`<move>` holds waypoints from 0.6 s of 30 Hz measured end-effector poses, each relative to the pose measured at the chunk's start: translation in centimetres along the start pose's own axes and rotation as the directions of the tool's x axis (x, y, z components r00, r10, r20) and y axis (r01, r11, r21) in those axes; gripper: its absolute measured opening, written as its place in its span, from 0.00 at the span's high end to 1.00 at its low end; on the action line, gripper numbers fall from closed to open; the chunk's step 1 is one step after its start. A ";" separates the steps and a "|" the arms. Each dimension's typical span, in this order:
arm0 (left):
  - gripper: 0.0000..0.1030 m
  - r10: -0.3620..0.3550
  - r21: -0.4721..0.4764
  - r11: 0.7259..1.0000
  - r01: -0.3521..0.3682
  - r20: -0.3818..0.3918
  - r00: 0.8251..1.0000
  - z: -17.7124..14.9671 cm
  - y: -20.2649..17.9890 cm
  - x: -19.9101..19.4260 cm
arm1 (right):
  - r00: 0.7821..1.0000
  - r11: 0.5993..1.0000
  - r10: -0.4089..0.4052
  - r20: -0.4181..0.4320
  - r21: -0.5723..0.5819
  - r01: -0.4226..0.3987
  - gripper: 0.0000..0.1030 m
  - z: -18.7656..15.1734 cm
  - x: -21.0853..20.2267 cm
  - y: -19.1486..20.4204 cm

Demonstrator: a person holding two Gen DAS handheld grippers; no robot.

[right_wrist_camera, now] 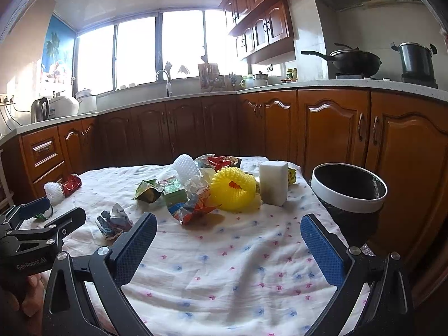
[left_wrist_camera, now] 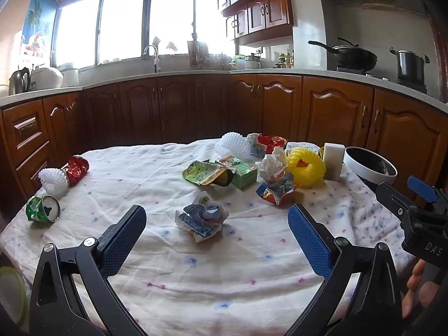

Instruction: Collect trash

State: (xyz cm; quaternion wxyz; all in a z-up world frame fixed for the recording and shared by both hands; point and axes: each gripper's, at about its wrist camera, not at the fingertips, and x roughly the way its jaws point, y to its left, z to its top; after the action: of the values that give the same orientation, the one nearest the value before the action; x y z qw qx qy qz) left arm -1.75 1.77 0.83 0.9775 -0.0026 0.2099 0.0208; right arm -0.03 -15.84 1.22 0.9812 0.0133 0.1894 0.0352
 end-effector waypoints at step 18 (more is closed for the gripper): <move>0.00 0.001 -0.001 1.000 -0.001 0.005 1.000 0.0 0.0 -0.1 | 1.000 1.000 0.004 0.009 0.004 -0.004 0.00 0.2 -0.3 -0.1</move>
State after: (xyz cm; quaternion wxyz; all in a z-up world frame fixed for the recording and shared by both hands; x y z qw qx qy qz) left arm -1.87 1.73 0.90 0.9780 -0.0028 0.2076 0.0214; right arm -0.25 -15.93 1.51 0.9820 0.0159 0.1848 0.0367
